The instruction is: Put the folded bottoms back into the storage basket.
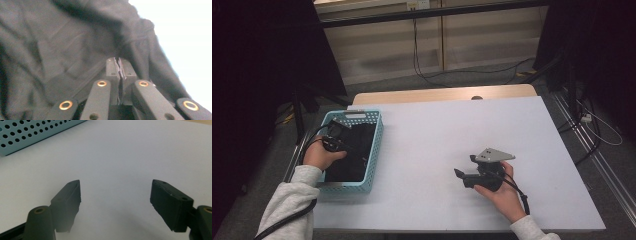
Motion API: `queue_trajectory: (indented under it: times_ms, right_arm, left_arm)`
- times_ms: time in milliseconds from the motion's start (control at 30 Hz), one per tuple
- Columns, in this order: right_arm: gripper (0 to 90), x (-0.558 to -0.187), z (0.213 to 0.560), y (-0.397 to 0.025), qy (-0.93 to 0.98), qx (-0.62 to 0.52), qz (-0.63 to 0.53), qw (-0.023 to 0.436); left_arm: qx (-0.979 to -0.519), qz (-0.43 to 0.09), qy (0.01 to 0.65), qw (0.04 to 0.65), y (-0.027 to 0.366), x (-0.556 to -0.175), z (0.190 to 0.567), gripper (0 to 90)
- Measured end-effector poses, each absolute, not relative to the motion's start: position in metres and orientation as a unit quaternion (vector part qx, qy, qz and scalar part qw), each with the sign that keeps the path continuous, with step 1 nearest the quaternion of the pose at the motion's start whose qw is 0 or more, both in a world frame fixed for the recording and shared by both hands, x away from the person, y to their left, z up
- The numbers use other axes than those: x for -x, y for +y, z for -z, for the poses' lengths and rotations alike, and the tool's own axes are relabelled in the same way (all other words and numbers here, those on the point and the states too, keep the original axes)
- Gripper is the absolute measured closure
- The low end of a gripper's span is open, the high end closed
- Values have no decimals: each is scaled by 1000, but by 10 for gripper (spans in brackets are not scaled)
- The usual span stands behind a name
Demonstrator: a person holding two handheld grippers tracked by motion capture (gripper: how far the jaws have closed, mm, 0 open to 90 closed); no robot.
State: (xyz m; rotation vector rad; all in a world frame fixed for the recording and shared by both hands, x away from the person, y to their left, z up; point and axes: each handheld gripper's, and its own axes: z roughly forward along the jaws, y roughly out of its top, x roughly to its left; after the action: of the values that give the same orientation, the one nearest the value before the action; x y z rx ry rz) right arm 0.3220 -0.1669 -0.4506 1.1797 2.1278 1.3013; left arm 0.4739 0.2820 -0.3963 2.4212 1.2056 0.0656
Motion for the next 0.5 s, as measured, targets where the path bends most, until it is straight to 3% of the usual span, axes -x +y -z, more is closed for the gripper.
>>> queue_trajectory:
  times_ms: [267,500]
  right_arm:
    - [240,-321,451,-167,759,-418,-462,189]
    - [237,-321,453,-164,763,-416,-458,187]
  left_arm:
    - [-878,-12,424,223,265,-471,399,845]
    - [-874,-30,437,211,278,-475,403,728]
